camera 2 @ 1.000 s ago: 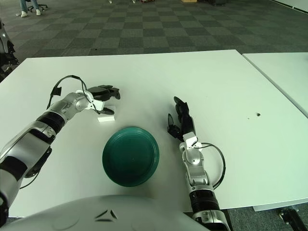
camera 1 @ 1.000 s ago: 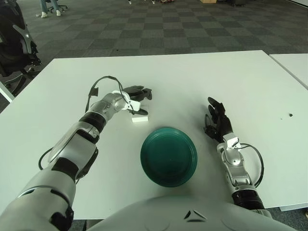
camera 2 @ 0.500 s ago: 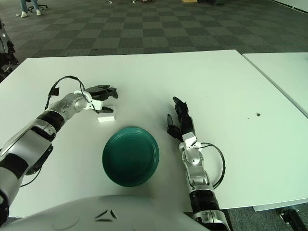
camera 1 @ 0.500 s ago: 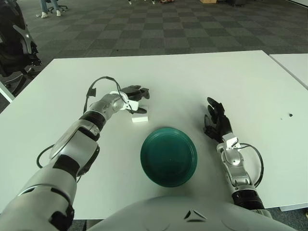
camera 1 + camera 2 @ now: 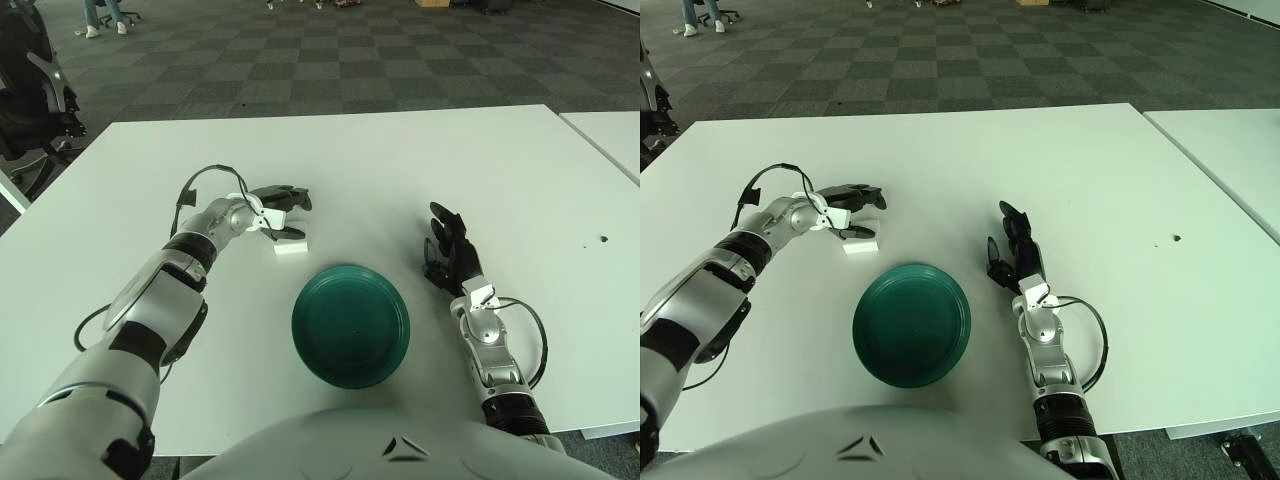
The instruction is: Put the charger into the plate.
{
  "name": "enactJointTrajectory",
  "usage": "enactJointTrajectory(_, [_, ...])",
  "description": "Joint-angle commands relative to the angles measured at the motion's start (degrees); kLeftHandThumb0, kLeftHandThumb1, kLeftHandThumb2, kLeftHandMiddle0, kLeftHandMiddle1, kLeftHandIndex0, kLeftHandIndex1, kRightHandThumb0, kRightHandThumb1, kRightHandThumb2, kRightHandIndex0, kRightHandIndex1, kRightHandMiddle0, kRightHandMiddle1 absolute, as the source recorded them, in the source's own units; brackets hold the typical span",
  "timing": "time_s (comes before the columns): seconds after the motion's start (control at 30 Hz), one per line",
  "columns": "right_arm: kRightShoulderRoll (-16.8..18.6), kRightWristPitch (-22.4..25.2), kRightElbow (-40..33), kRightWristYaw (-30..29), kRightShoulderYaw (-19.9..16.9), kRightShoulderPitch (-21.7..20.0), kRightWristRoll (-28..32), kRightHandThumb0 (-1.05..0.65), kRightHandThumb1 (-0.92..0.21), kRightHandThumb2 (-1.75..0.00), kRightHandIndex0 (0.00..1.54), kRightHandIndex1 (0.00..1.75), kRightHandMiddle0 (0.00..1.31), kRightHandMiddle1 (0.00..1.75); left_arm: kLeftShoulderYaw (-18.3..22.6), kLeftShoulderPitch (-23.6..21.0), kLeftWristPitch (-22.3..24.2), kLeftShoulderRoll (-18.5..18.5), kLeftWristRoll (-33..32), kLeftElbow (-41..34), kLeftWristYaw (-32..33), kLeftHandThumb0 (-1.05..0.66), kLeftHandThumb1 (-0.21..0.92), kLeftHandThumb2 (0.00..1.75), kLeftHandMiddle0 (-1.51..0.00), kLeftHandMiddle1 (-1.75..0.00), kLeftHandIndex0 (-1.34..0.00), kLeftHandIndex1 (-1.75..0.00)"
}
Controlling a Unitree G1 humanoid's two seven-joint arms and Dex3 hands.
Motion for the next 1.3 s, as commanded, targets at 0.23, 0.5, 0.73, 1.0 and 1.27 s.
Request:
enactJointTrajectory(0.23, [2.0,9.0,13.4,0.9,0.8,6.2,0.5,-0.64,-0.92,-0.82,0.22,0.01,0.00,0.50,0.8,-0.6,1.7,3.5,-4.6,-4.6,-19.6,-0.96,0.92,0.56,-0.08,-0.01,0.00,-0.53])
enactJointTrajectory(0.5, [1.8,9.3,13.8,0.7,0.9,5.5,0.2,-0.63,-0.92,-0.83,0.23,0.01,0.00,0.51,1.3,-0.8,3.8,3.4,-5.5,-6.6,-21.9,-0.94,0.92,0.52,-0.07,0.00,0.00,-0.38])
enactJointTrajectory(0.73, [1.7,9.7,14.1,0.5,1.2,4.9,-0.4,-0.65,-0.92,-0.82,0.22,0.00,0.00,0.49,2.2,0.6,4.8,4.4,-6.8,-10.2,-24.4,-0.96,0.92,0.48,-0.08,0.00,0.00,-0.27])
enactJointTrajectory(1.0, [1.7,9.6,14.7,0.2,1.3,4.4,-0.7,-0.64,-0.92,-0.84,0.23,0.00,0.00,0.51,0.1,1.7,4.8,5.2,-4.0,-12.3,-24.9,-0.97,0.92,0.49,-0.07,0.00,0.00,-0.26])
enactJointTrajectory(1.27, [1.6,8.9,14.6,0.7,1.4,4.7,-0.7,-0.65,-0.92,-0.84,0.23,0.01,0.00,0.53,-3.3,2.2,4.6,2.5,0.8,-4.2,-16.4,-0.98,0.92,0.51,-0.06,0.00,0.00,-0.33])
